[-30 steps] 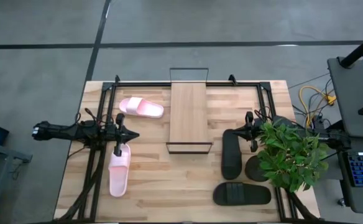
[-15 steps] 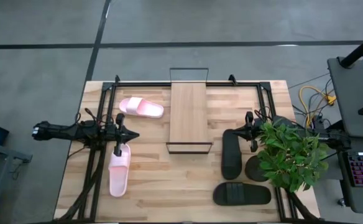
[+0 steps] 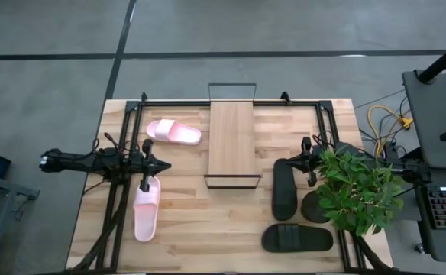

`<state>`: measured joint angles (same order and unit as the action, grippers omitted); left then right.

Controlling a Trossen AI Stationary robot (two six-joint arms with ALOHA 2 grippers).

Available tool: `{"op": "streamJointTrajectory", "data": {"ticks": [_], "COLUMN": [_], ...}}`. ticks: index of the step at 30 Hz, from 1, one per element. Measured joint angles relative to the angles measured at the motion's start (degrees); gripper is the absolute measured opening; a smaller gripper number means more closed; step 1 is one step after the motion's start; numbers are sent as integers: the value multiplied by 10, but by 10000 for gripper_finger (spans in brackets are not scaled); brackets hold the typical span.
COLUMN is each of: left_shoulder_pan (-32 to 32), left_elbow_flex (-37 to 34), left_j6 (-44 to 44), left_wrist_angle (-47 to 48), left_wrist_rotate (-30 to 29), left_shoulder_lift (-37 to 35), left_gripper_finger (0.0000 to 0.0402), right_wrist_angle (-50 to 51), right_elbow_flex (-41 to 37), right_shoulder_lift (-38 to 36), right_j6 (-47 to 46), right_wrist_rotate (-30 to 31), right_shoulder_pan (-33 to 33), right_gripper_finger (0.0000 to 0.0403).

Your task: Pick and place slides into the shelf

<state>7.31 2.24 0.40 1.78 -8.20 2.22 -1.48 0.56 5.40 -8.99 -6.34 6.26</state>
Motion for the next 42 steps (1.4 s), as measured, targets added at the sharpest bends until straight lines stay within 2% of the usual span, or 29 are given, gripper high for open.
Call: {"op": "streamJointTrajectory", "data": {"ticks": [31,37,42], "left_shoulder_pan": [0,0,0], "left_elbow_flex": [0,0,0], "left_j6": [0,-1,8], "left_wrist_angle": [-1,-3,-12], "left_wrist_rotate": [0,0,-3], "left_shoulder_lift": [0,0,0], "left_gripper_finger": [0,0,0], "right_wrist_angle": [-10,-25,-84], "right_elbow_flex": [0,0,0], "right_shoulder_lift": [0,0,0], "right_j6": [-13,-26,-5], "right_wrist_rotate": [0,2,4], "right_shoulder_pan": [0,0,0], "right_gripper_finger": [18,18,18]}}
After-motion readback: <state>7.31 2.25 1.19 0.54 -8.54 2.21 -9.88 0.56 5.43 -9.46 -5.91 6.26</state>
